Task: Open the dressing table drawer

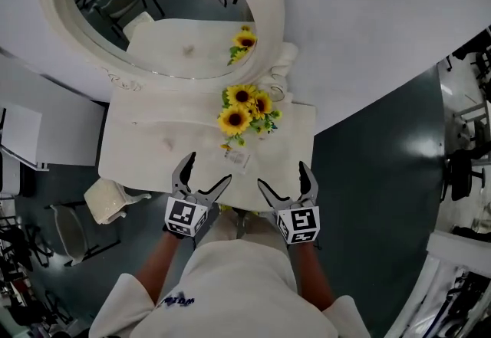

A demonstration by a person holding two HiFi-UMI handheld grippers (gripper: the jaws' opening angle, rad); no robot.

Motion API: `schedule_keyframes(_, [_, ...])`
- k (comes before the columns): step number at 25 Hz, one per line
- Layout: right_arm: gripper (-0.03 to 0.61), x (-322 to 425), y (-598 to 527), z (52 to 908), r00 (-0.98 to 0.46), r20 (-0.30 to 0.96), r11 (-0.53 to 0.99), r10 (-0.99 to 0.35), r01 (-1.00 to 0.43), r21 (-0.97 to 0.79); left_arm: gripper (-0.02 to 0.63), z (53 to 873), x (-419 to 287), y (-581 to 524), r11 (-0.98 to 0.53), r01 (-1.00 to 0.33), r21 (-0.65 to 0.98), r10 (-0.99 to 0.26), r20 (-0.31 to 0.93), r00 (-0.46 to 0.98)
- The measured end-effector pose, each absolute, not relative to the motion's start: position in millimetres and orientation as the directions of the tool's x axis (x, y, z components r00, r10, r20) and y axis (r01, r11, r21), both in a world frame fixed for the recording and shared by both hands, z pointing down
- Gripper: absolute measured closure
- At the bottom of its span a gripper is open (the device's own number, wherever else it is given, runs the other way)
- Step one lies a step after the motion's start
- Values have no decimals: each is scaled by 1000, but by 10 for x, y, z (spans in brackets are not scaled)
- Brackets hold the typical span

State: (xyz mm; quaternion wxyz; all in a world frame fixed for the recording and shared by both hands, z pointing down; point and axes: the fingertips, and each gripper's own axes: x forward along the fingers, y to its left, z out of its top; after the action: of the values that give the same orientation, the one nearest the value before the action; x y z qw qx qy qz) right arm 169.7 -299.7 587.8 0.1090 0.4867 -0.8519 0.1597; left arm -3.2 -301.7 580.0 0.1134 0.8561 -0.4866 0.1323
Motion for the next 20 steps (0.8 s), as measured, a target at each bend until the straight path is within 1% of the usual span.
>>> schedule_keyframes(2, [50, 1689, -3002, 5974, -489, 361, 461, -794, -871, -168, 140, 5892, -59, -3053, -505, -860, 78, -794, 350, 498])
schedule_keyframes(6, [106, 1648, -3089, 5991, -468, 347, 444, -813, -883, -149, 140, 6082, -131, -3109, -503, -858, 103, -775, 385, 501])
schedule_keyframes(10, [107, 1576, -3220, 6152, -463, 367, 443, -807, -885, -143, 140, 6263, -126, -3188, -514, -851, 106, -758, 408, 509])
schedule_keyframes(14, [139, 1545, -3304, 6359, -443, 388, 420, -808, -895, -148, 140, 6388, -111, -3269, -508, -852, 126, -756, 409, 511])
schedule_keyframes(20, [150, 1475, -3412, 6680, -422, 411, 384, -808, -906, -178, 140, 6610, -62, -3372, -507, -852, 132, -751, 418, 512])
